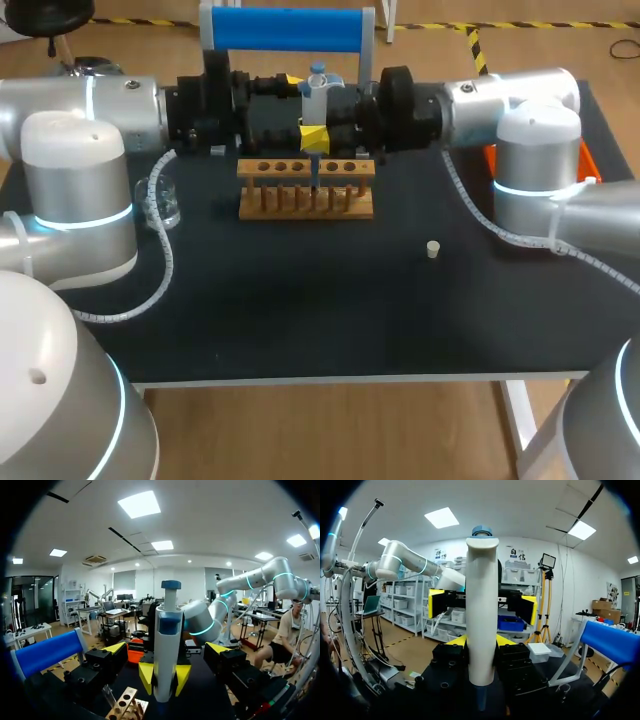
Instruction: Invert the test tube, pick up the pipette, mount the tip to pipette, aspirate from beaker and dispense into the tube, eject the tip, return the pipette, and cap with the stopper.
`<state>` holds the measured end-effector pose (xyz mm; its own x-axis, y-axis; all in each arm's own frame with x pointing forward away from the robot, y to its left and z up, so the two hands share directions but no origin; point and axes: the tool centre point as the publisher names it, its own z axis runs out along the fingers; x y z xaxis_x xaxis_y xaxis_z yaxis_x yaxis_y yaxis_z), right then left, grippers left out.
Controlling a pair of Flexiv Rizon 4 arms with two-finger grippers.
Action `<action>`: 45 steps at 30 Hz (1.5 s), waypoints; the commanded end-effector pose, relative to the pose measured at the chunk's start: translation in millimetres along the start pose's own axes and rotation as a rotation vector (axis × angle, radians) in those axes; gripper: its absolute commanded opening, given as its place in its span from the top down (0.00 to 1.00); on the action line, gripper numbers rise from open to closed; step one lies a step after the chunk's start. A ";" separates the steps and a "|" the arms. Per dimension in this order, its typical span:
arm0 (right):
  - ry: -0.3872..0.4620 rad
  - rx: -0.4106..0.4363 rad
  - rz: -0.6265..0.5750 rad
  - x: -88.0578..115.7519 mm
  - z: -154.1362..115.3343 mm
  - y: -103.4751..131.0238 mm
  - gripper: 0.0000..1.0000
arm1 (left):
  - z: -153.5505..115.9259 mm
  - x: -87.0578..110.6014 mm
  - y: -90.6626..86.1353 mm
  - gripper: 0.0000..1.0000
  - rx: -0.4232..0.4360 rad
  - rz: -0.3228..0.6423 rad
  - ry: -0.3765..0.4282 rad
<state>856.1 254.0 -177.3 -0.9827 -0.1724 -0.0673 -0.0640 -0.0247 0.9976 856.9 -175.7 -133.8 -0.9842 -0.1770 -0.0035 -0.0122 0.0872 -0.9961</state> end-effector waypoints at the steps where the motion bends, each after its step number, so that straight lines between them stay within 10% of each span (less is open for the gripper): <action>1: -0.003 -0.002 -0.001 -1.7 4.2 -1.1 1.00 | -0.2 0.8 0.7 0.00 0.003 0.001 -0.002; 20: -0.051 -0.022 -0.012 -5.2 7.2 0.6 1.00 | -0.2 0.8 0.7 0.04 0.003 0.001 -0.002; 31: -0.069 -0.031 -0.014 -6.5 7.7 0.9 1.00 | -0.2 0.8 0.7 0.96 0.003 0.001 -0.002; 44: -0.057 -0.030 -0.011 -5.3 8.7 0.8 1.00 | -0.2 0.8 0.7 1.00 0.003 0.001 -0.002; 45: -0.057 -0.030 -0.012 -5.2 8.7 0.9 0.72 | -0.2 0.8 0.7 1.00 0.003 0.001 -0.002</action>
<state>857.0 263.1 -176.6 -0.9909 -0.1103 -0.0766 -0.0705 -0.0585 0.9958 858.3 -175.1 -133.9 -0.9841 -0.1778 -0.0041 -0.0117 0.0875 -0.9961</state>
